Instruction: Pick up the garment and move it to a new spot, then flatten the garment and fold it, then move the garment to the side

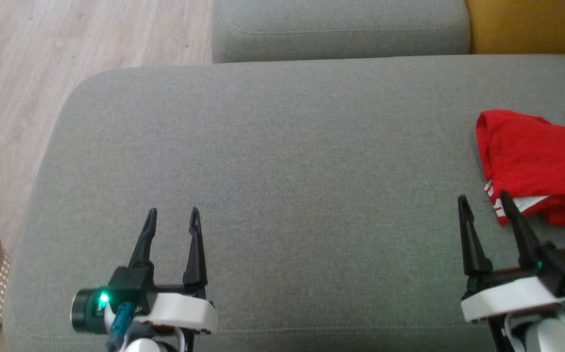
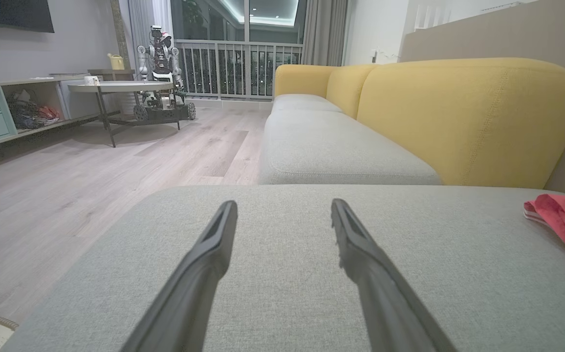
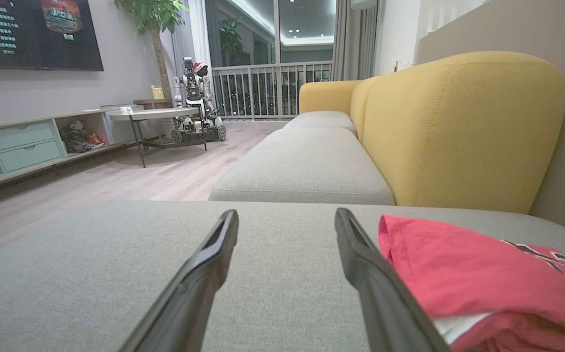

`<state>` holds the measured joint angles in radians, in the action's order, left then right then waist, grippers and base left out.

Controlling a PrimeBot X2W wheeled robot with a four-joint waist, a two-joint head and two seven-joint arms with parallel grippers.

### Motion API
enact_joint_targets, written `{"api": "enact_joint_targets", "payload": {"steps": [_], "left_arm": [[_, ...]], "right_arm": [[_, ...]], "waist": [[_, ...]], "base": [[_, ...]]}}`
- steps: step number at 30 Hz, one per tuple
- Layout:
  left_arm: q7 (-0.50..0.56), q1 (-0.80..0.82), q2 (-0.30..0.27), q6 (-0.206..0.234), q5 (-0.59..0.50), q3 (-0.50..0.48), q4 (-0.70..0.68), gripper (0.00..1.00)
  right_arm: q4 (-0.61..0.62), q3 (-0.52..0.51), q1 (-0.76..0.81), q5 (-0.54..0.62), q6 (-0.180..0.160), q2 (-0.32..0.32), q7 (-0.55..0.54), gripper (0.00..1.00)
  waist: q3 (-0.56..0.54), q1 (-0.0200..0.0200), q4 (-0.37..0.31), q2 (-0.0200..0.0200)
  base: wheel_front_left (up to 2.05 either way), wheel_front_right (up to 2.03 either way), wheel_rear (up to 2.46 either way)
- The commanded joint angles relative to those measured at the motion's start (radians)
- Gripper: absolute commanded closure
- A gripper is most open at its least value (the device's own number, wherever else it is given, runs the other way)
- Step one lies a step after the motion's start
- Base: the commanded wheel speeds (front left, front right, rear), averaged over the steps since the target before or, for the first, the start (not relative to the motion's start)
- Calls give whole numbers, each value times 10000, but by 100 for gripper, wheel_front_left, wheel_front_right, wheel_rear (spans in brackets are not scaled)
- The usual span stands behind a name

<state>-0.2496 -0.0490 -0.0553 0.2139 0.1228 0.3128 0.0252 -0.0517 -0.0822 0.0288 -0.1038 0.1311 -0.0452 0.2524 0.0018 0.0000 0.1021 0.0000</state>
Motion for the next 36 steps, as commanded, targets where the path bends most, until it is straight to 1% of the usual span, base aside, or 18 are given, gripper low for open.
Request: {"api": "enact_joint_targets", "payload": {"steps": [1,8,9,12,20,21,36], "left_arm": [[-122,256,50,96,-63,-338,-321,0],[-122,168,50,103,-97,-340,-266,0],[8,-117,-2,59,-14,6,59,100],[30,-266,-2,57,66,24,482,100],[189,-193,-66,-136,1104,-180,510,100],[189,-193,-66,-136,1104,-180,510,100],[544,91,-165,-625,3131,-580,842,100]], "right_arm": [[378,288,-177,-32,-4,-52,91,0],[363,437,-49,-150,-4,-52,92,0],[-35,199,217,-113,0,6,-2,100],[-515,238,313,-165,0,32,-26,100],[-596,240,214,-1166,0,0,-234,100],[-596,240,214,-1166,0,0,-234,100],[-787,225,-6,-3128,-1,-55,-655,100]], "waist": [[-31,0,-3,0],[-100,0,-46,0],[-103,0,-42,0],[-103,0,-46,0],[-95,0,-112,0],[-95,0,-112,0],[-83,0,-236,0]], "base": [[0,0,0],[0,0,0],[0,0,0],[0,0,0],[0,0,0],[0,0,0],[0,0,0]]}}
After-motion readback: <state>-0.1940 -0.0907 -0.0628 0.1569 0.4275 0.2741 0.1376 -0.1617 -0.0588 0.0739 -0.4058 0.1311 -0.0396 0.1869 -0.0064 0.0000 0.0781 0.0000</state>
